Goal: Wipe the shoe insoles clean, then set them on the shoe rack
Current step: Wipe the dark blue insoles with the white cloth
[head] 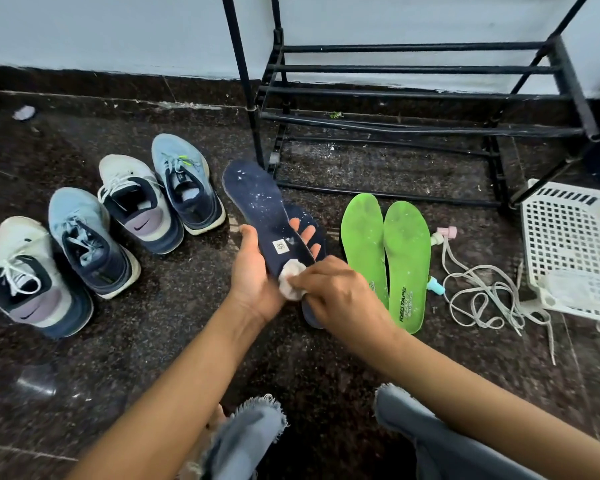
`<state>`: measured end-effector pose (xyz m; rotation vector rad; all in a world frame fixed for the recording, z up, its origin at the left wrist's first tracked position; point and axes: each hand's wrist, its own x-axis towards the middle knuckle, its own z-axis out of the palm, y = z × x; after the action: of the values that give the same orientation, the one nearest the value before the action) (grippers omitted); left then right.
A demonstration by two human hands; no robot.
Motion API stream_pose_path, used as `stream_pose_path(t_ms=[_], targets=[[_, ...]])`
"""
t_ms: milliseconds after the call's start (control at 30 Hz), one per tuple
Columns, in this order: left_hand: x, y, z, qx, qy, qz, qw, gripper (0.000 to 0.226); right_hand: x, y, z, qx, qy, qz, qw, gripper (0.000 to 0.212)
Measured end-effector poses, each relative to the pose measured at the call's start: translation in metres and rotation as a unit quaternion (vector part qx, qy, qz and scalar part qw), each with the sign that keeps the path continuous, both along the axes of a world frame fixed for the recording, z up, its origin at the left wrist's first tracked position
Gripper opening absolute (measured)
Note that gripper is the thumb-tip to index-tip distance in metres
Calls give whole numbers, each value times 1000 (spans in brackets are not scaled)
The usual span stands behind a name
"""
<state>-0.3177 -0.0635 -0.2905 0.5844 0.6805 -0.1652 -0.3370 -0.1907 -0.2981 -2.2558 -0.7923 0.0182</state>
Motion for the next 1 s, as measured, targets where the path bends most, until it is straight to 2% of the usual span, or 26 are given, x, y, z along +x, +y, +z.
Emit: stream_pose_path(t_ms=[133,233,333,400,500,567,667,733,867,1000], targets=[[-2,-7,1,28,-16,-4,999,66,3,2,-1,38,10,-60,997,29],[0,-1,1,18,-20,3,1000,70,-8,3,2,70,32,-37,996,29],[2,8,2,7,-16,9,1000,70,-9,-3,2,27,25,-14,999,30],[3,9,3,16,-20,3,1000,72,-5,-8,2,27,29,-36,999,29],[4,7,5,48,-21,-29,998,75,4,-16,17,130,148,-151,969,25],[3,5,6,61,-19,-56,996,80,12,-21,25,192,200,-187,942,24],[1,0,8,33,-32,-60,997,81,15,-16,30,149,102,-188,965,20],[2,-6,9,11,-37,-55,998,77,11,-6,24,119,42,-138,982,16],[7,-16,12,33,-35,-64,997,78,1,3,13,111,2,-74,991,16],[4,-25,25,32,-36,-86,995,84,6,0,22,164,4,-128,978,18]])
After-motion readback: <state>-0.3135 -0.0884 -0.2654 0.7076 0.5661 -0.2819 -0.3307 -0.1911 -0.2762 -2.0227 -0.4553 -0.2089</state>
